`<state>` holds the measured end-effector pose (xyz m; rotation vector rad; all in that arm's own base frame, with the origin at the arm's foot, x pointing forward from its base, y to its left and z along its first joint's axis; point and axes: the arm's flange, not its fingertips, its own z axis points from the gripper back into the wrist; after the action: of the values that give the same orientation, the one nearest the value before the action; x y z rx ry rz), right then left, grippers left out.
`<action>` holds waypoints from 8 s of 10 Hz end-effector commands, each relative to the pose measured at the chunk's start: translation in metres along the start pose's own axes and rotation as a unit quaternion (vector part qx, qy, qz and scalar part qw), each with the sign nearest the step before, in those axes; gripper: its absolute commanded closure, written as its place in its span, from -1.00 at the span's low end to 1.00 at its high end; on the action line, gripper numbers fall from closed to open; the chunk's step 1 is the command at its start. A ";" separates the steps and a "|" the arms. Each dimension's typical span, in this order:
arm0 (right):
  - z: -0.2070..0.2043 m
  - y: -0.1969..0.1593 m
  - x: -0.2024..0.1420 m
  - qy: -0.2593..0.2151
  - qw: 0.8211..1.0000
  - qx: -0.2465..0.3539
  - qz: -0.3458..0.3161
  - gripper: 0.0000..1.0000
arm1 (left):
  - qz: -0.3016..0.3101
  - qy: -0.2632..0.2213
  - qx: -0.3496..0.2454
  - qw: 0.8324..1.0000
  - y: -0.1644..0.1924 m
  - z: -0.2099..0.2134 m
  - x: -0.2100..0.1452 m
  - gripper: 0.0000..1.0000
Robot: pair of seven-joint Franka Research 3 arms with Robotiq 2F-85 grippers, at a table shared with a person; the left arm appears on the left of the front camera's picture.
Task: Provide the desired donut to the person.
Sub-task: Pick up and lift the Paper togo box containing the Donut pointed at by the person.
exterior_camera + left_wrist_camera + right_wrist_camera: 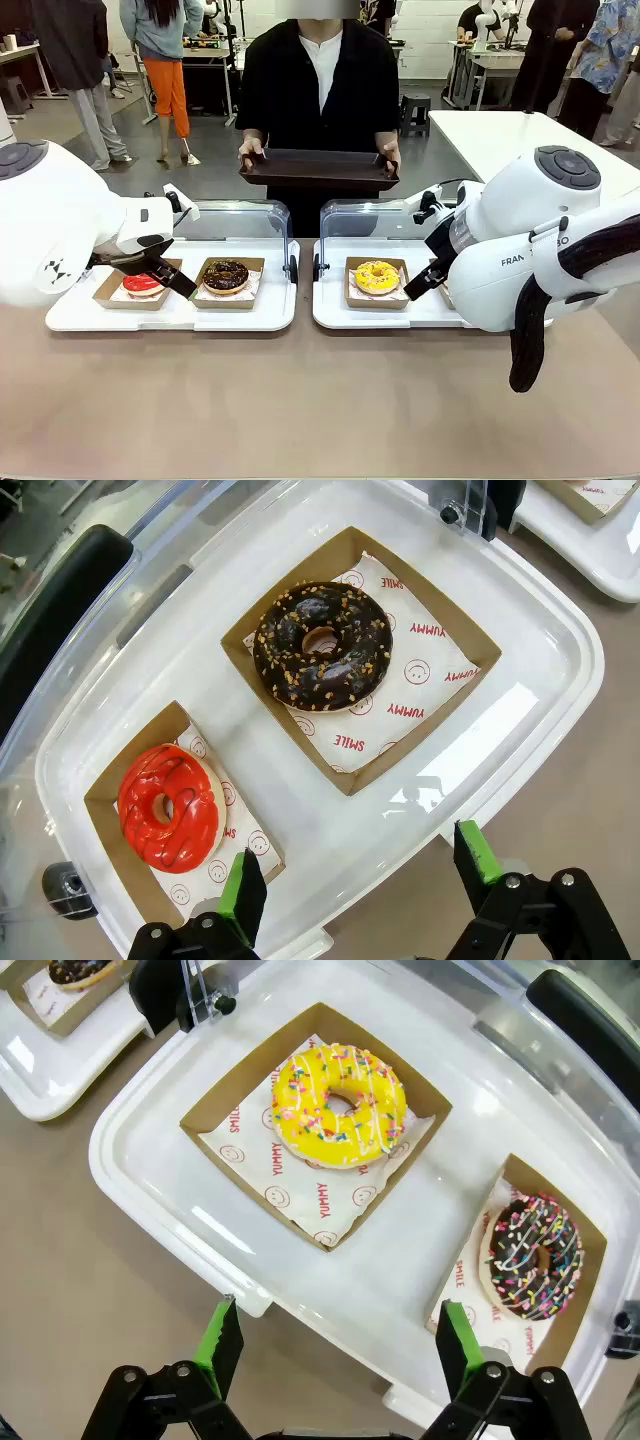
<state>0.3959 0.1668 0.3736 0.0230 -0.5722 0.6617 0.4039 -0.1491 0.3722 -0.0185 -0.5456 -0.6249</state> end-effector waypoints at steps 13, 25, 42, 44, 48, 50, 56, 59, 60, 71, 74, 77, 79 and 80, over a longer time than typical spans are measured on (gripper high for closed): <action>0.000 0.000 0.000 0.000 1.000 0.000 0.000 -1.00 | 0.000 0.000 0.000 1.000 0.000 0.000 0.000 -1.00; 0.231 0.008 -0.014 0.003 0.999 -0.032 0.007 -1.00 | -0.030 -0.013 -0.022 0.999 0.037 0.201 -0.020 -1.00; 0.255 -0.251 -0.126 -0.316 0.889 0.323 0.068 -1.00 | -0.183 -0.301 -0.382 0.855 0.237 0.221 -0.074 -1.00; 0.242 -0.264 -0.141 -0.332 0.879 0.329 0.097 -1.00 | -0.183 -0.318 -0.393 0.843 0.245 0.211 -0.086 -1.00; 0.253 -0.265 -0.151 -0.326 0.882 0.317 0.121 -1.00 | -0.154 -0.322 -0.384 0.852 0.269 0.200 -0.113 -1.00; 0.254 -0.265 -0.153 -0.320 0.884 0.319 0.118 -1.00 | -0.148 -0.318 -0.378 0.857 0.271 0.201 -0.118 -1.00; 0.254 -0.264 -0.155 -0.309 0.888 0.323 0.112 -1.00 | -0.138 -0.306 -0.383 0.861 0.272 0.198 -0.122 -1.00; 0.254 -0.264 -0.155 -0.309 0.888 0.323 0.112 -1.00 | -0.138 -0.306 -0.383 0.861 0.272 0.198 -0.122 -1.00; 0.254 -0.264 -0.155 -0.309 0.888 0.323 0.112 -1.00 | -0.138 -0.306 -0.383 0.861 0.272 0.198 -0.122 -1.00; 0.254 -0.264 -0.155 -0.309 0.888 0.323 0.112 -1.00 | -0.138 -0.306 -0.383 0.861 0.272 0.198 -0.122 -1.00; 0.254 -0.264 -0.155 -0.309 0.888 0.323 0.112 -1.00 | -0.138 -0.306 -0.383 0.861 0.272 0.198 -0.122 -1.00; 0.254 -0.264 -0.155 -0.309 0.888 0.323 0.112 -1.00 | -0.138 -0.306 -0.383 0.861 0.272 0.198 -0.122 -1.00; 0.254 -0.264 -0.155 -0.309 0.888 0.323 0.112 -1.00 | -0.138 -0.306 -0.383 0.861 0.272 0.198 -0.122 -1.00; 0.254 -0.264 -0.155 -0.309 0.888 0.323 0.112 -1.00 | -0.138 -0.306 -0.383 0.861 0.272 0.198 -0.122 -1.00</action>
<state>0.3222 -0.1810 0.5493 0.8185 -0.9155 1.0550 0.3793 0.1743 0.5208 -0.9261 -0.8753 -1.0949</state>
